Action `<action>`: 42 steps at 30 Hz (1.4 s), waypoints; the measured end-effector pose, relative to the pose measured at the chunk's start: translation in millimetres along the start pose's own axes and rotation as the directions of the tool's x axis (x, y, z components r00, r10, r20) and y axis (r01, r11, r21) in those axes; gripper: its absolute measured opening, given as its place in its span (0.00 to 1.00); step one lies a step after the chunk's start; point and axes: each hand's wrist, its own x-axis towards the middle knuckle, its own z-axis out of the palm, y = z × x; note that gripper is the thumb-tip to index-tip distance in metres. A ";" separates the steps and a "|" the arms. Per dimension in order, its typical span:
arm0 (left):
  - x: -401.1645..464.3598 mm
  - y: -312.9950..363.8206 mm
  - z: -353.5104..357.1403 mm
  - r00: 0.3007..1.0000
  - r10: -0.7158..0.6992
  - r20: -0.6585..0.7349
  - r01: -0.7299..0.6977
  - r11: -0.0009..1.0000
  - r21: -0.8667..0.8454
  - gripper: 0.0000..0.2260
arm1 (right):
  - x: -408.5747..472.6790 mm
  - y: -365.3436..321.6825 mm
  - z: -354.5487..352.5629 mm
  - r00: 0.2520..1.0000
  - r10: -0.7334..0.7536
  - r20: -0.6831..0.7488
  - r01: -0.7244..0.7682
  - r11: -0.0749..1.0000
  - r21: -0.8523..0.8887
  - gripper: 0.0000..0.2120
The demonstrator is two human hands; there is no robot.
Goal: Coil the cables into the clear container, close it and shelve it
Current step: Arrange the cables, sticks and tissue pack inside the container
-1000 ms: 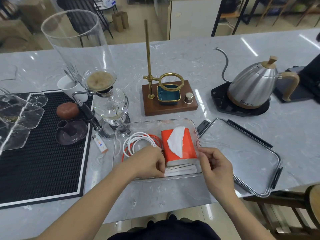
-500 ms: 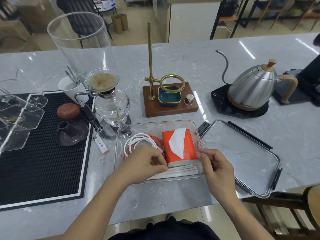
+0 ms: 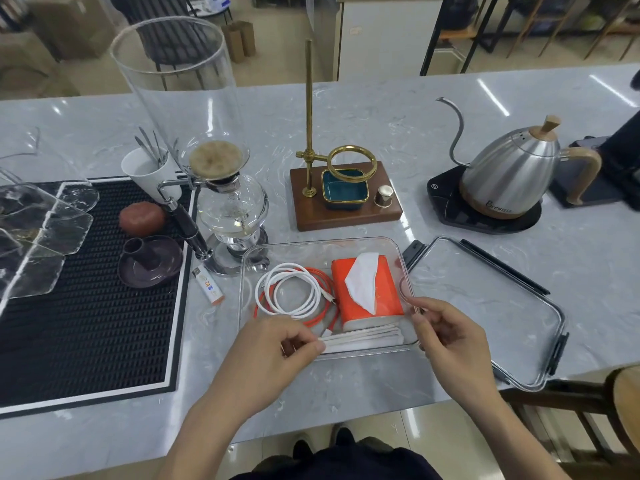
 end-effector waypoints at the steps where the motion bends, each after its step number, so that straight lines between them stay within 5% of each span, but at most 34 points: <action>1: -0.5 -1.8 0.5 1.000 0.015 0.004 -0.016 1.000 0.013 0.06 | 0.3 0.1 -0.5 1.000 0.001 0.002 -0.001 1.000 -0.007 0.11; 23: -9.2 -11.2 18.7 0.980 0.167 -0.103 -0.152 0.978 0.144 0.14 | 1.3 -11.2 6.3 0.999 0.025 -0.038 -0.025 1.000 0.013 0.15; 35: -2.6 16.0 17.6 0.996 0.066 -0.061 -0.060 0.994 0.093 0.06 | 5.1 -2.2 -30.6 0.976 0.038 0.214 -0.068 0.988 0.135 0.12; 42: 45.2 101.9 55.2 0.982 0.069 -0.177 -0.066 0.998 0.024 0.06 | 18.5 26.7 -126.2 0.995 0.093 0.039 -0.096 0.989 0.113 0.10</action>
